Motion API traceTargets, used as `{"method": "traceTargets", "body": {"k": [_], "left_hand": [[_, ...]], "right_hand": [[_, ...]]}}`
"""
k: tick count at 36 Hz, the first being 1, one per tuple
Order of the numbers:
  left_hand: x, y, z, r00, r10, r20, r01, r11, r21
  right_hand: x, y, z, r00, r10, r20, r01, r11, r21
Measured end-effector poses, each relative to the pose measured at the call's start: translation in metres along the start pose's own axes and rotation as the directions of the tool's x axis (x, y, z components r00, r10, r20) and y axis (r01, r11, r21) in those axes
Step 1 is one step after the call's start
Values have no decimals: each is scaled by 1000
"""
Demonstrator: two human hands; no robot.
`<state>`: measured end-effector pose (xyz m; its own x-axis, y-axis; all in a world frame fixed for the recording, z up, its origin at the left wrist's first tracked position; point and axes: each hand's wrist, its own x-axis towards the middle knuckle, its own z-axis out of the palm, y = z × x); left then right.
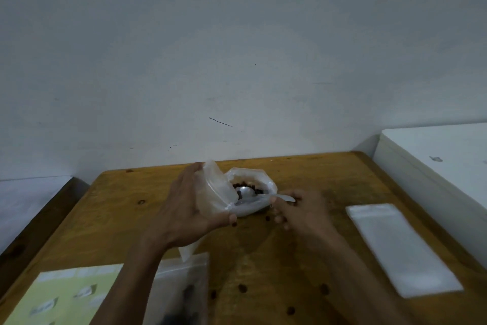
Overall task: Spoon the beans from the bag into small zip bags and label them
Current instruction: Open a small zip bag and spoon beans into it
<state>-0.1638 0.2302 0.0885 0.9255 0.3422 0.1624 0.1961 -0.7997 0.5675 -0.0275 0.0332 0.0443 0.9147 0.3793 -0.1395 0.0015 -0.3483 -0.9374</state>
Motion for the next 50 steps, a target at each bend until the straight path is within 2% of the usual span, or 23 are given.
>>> {"method": "traceTargets", "body": {"k": [3, 5, 6, 8, 10, 12, 13, 14, 16, 19, 22, 24, 26, 29, 32, 38, 44, 50], "left_hand": [[4, -7, 6, 1000, -22, 10, 23, 997, -73], [6, -14, 9, 998, -51, 22, 53, 991, -120], [7, -17, 10, 998, -62, 31, 66, 989, -133], [8, -23, 13, 996, -80, 50, 87, 986, -142], [9, -26, 14, 994, -83, 75, 93, 986, -135], [11, -28, 15, 991, -78, 104, 90, 989, -116], [13, -29, 15, 989, -75, 127, 88, 991, -101], [15, -28, 14, 985, -75, 156, 90, 992, -89], [20, -28, 14, 972, -89, 216, 104, 993, -61], [27, -26, 16, 956, -115, 270, 126, 992, -24], [32, -26, 18, 956, -125, 266, 134, 991, -14], [34, -25, 19, 962, -118, 245, 127, 992, -21], [36, -24, 20, 969, -109, 223, 119, 992, -31], [38, -22, 19, 975, -103, 197, 111, 993, -31], [40, -20, 16, 980, -95, 176, 100, 995, -18], [39, -17, 13, 989, -77, 126, 78, 997, 0], [35, -18, 14, 991, -84, 108, 82, 996, 22], [36, -15, 13, 994, -62, 90, 60, 998, 20]], "right_hand": [[1, -2, 11, 997, 56, -50, -42, 967, 250], [2, -5, 16, 995, 61, -84, -32, 950, 309], [1, -4, 17, 992, 6, -130, 26, 969, 247], [-1, -3, 18, 935, -259, -241, 256, 966, -47], [-4, -1, 17, 782, -557, -279, 488, 826, -281], [-2, 2, 16, 630, -733, -258, 602, 670, -434], [0, 5, 16, 592, -770, -238, 614, 622, -486], [2, 8, 18, 588, -779, -218, 609, 604, -513], [3, 12, 22, 617, -757, -212, 587, 623, -517], [1, 15, 30, 695, -653, -300, 520, 745, -418], [0, 15, 38, 843, -397, -364, 332, 915, -229], [1, 13, 40, 911, -192, -366, 189, 981, -45], [3, 8, 42, 940, -20, -342, 78, 984, 157], [6, 3, 44, 947, 106, -303, 5, 939, 343], [7, -1, 41, 944, 135, -300, 9, 901, 434], [7, -5, 26, 940, 126, -317, 50, 868, 494], [-4, -21, 6, 932, 25, -362, 161, 865, 475], [-13, -45, -6, 938, -74, -338, 234, 855, 464]]}}
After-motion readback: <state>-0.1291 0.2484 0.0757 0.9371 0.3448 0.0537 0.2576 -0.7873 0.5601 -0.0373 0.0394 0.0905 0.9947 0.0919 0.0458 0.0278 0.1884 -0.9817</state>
